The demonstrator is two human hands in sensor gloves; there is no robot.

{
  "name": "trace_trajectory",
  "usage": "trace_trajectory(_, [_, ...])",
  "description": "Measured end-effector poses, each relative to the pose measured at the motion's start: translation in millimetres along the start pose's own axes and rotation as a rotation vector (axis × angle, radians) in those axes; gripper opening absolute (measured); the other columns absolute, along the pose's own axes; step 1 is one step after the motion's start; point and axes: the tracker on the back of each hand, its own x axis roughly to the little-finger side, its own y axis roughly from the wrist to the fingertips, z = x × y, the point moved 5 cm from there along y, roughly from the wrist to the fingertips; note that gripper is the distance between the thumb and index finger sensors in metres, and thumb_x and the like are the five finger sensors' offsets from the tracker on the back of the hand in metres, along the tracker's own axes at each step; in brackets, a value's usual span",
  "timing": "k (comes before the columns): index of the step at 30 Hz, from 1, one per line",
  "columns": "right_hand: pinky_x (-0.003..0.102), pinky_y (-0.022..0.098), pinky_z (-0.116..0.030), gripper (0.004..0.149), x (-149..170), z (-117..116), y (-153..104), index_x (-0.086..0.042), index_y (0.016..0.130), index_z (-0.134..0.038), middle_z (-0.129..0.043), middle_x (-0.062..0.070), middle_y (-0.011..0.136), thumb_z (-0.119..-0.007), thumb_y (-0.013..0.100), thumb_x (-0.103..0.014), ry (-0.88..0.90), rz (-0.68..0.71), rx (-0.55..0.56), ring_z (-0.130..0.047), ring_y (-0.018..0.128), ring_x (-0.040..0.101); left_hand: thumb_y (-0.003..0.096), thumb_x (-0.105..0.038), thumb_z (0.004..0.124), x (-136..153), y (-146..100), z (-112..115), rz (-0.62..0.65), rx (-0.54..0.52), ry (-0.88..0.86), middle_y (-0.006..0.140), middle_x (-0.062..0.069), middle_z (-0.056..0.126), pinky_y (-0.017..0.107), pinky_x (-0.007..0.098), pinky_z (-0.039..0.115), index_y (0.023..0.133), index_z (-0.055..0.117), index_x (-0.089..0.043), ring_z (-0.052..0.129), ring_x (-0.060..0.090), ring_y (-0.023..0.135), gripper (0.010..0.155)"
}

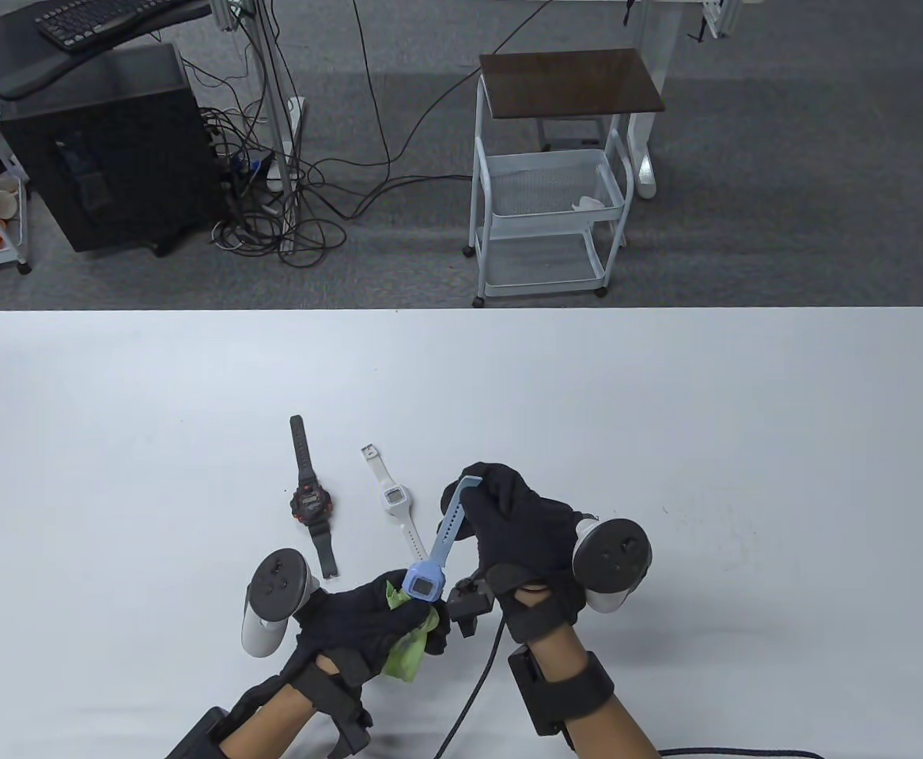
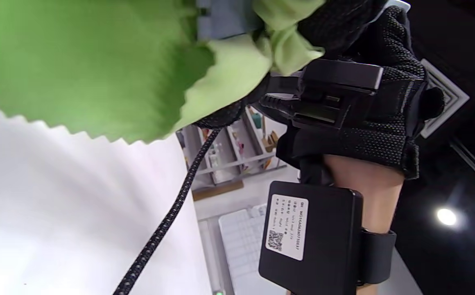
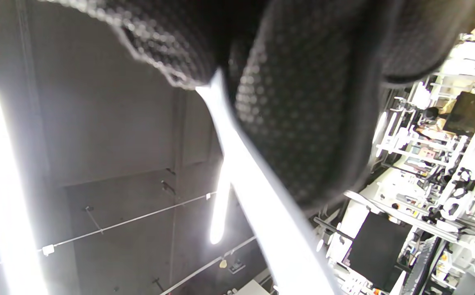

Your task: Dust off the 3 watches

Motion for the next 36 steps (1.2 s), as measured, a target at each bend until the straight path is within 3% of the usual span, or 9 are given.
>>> trace_trajectory(3, [0.053, 0.043, -0.081, 0.038, -0.9, -1.5, -0.8, -0.013, 0.068, -0.087, -0.105, 0.012, 0.046, -0.08, 0.039, -0.036, 0.005, 0.006, -0.002, -0.114, 0.017, 0.015, 0.0584, -0.049, 0.073, 4.7, -1.8, -4.5, -0.013, -0.029, -0.03, 0.091, 0.002, 0.086, 0.066, 0.05, 0.076, 0.1, 0.064, -0.016, 0.106, 0.016, 0.07, 0.054])
trace_trajectory(9, [0.053, 0.043, -0.08, 0.038, 0.0, 5.9, 0.8, -0.012, 0.068, -0.088, -0.105, 0.013, 0.046, -0.08, 0.039, -0.035, 0.071, -0.005, 0.03, -0.114, 0.017, 0.016, 0.056, -0.061, 0.068, 8.5, -3.7, -11.9, -0.048, -0.069, -0.01, 0.065, -0.002, 0.098, 0.058, 0.044, 0.082, 0.087, 0.077, -0.016, 0.109, 0.007, 0.041, 0.055])
trace_trajectory(21, [0.053, 0.044, -0.08, 0.038, -2.2, 4.7, 0.2, -0.013, 0.068, -0.088, -0.105, 0.013, 0.046, -0.081, 0.039, -0.036, 0.072, 0.015, 0.029, -0.114, 0.018, 0.016, 0.0602, -0.05, 0.071, 11.1, -2.7, -10.4, -0.055, -0.04, 0.004, 0.088, 0.0, 0.088, 0.067, 0.049, 0.073, 0.099, 0.066, -0.018, 0.105, 0.015, 0.069, 0.05])
trace_trajectory(30, [0.054, 0.044, -0.08, 0.038, -2.1, 11.8, 1.0, -0.012, 0.068, -0.088, -0.105, 0.013, 0.046, -0.081, 0.039, -0.035, 0.115, 0.015, 0.064, -0.114, 0.018, 0.017, 0.0567, -0.062, 0.067, 17.1, -4.3, -14.2, -0.069, -0.056, -0.048, 0.063, -0.004, 0.098, 0.061, 0.045, 0.08, 0.086, 0.079, -0.019, 0.108, 0.006, 0.04, 0.053])
trace_trajectory(33, [0.054, 0.044, -0.08, 0.038, -2.2, 13.2, 1.1, -0.012, 0.068, -0.088, -0.105, 0.013, 0.046, -0.081, 0.039, -0.035, 0.114, 0.019, 0.07, -0.114, 0.018, 0.017, 0.0566, -0.062, 0.067, 16.9, -4.2, -13.7, -0.061, -0.058, -0.047, 0.065, -0.004, 0.098, 0.062, 0.044, 0.079, 0.087, 0.078, -0.02, 0.109, 0.007, 0.043, 0.053])
trace_trajectory(36, [0.054, 0.044, -0.079, 0.038, -2.6, 13.6, 0.9, -0.012, 0.068, -0.088, -0.105, 0.013, 0.046, -0.081, 0.039, -0.035, 0.121, 0.02, 0.076, -0.113, 0.018, 0.017, 0.0568, -0.058, 0.071, 18.1, -3.9, -12.5, -0.064, -0.048, -0.02, 0.078, -0.005, 0.094, 0.066, 0.046, 0.075, 0.093, 0.072, -0.023, 0.108, 0.009, 0.058, 0.051])
